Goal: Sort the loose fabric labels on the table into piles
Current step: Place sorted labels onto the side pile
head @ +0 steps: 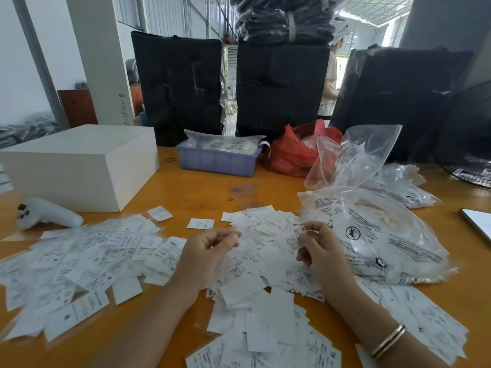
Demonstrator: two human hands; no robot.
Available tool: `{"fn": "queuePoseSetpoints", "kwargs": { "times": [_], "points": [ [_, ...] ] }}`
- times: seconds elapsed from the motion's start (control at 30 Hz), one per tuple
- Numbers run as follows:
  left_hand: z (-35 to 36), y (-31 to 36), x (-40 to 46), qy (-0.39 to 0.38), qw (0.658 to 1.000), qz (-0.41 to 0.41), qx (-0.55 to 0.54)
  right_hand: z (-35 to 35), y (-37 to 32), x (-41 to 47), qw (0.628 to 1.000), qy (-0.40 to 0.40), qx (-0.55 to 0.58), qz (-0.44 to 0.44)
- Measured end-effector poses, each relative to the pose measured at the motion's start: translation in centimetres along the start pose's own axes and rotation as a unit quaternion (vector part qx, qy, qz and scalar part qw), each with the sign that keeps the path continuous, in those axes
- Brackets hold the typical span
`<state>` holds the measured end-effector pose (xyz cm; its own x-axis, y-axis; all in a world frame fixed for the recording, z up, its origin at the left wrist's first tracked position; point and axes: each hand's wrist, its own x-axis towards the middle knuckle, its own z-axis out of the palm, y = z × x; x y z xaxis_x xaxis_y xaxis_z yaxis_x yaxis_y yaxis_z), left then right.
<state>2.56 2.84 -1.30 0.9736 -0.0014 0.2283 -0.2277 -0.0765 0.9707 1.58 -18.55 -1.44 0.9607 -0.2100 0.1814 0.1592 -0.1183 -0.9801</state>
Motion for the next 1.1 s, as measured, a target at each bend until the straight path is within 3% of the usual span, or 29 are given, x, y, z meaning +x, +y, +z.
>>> {"fn": "queuePoseSetpoints", "kwargs": {
  "times": [0.23, 0.4, 0.5, 0.67, 0.87, 1.0, 1.1],
  "points": [
    [0.5, 0.1, -0.1, -0.047, 0.994, 0.046, 0.089, 1.1, -0.3, -0.5, 0.989, -0.050, -0.097, -0.102],
    [0.7, -0.3, -0.3, -0.086, 0.984, 0.085, 0.128, 2.1, -0.2, -1.4, 0.939, -0.165, -0.221, -0.203],
    [0.9, -0.1, -0.4, -0.094, 0.985, 0.090, 0.116, 2.4, -0.4, -1.4, 0.937, -0.145, -0.220, -0.230],
    [1.2, 0.4, -0.8, -0.143, 0.988, 0.046, 0.029, 2.1, -0.8, -1.2, 0.961, -0.098, -0.162, -0.200],
    [1.1, 0.3, -0.6, -0.062, 0.997, 0.015, -0.034, 2.3, -0.5, -1.3, 0.984, -0.070, -0.107, -0.122],
    [0.9, 0.0, -0.5, -0.040, 0.997, 0.060, 0.035, 2.0, -0.4, -0.9, 0.994, -0.083, 0.039, -0.054],
    [0.8, -0.2, -0.4, -0.021, 0.987, 0.117, 0.109, 1.7, -0.2, -0.7, 0.994, -0.067, 0.049, -0.066]
  ]
}}
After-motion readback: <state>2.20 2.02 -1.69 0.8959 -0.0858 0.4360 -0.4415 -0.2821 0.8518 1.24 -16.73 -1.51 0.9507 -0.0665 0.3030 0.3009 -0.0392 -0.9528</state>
